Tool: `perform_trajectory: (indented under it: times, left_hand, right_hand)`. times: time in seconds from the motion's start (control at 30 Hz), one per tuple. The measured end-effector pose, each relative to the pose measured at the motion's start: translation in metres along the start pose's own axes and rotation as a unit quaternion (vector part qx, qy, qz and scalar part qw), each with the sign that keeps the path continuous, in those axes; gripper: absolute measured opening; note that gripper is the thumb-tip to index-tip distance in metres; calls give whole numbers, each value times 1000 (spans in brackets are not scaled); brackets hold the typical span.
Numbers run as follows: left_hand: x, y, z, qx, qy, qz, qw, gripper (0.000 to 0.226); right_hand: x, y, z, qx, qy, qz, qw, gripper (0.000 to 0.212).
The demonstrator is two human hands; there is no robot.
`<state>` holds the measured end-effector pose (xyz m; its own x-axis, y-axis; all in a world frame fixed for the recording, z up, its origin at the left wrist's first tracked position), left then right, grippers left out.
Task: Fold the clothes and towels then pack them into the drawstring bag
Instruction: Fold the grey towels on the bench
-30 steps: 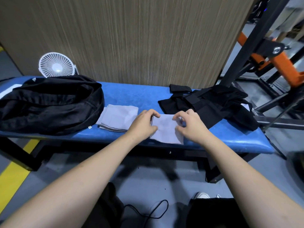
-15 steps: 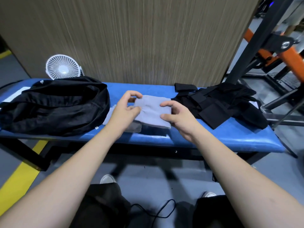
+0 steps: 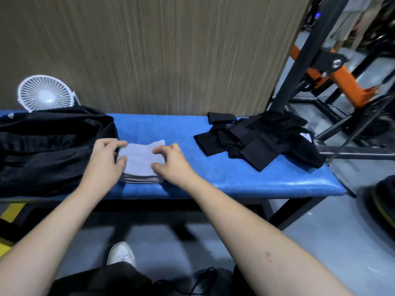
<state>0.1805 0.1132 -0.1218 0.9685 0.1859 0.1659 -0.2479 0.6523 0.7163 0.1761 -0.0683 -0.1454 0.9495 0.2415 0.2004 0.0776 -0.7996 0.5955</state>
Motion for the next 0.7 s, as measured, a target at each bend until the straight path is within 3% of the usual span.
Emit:
perform_trajectory:
  times: [0.2, 0.27, 0.43, 0.6, 0.7]
  left_hand:
    - [-15, -2, 31, 130, -117, 48, 983, 28]
    - [-17, -9, 36, 183, -147, 29, 972, 39]
    - [-22, -37, 15, 308, -119, -57, 942, 70]
    - [-23, -45, 5, 345, -97, -91, 929, 77]
    - [-22, -44, 7, 349, -88, -83, 929, 66]
  right_hand:
    - [-6, 12, -8, -174, 72, 32, 982, 45]
    - [-8, 17, -16, -219, 121, 40, 967, 48]
    - [-10, -4, 6, -281, 122, -84, 948, 59]
    - [-12, -14, 21, -272, 79, -132, 950, 63]
    - [-13, -10, 19, -258, 79, -134, 954, 63]
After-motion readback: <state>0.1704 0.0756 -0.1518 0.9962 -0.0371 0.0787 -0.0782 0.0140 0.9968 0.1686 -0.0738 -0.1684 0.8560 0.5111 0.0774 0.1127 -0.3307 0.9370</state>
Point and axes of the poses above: each hand's wrist, its own x-axis towards the middle knuckle, its own y-axis out of the back of the hand, z = x × y, the point moved 8 cm from there along x, towards the middle knuckle, and after that the axes turned 13 degrees about y, right-handed, at the moved point
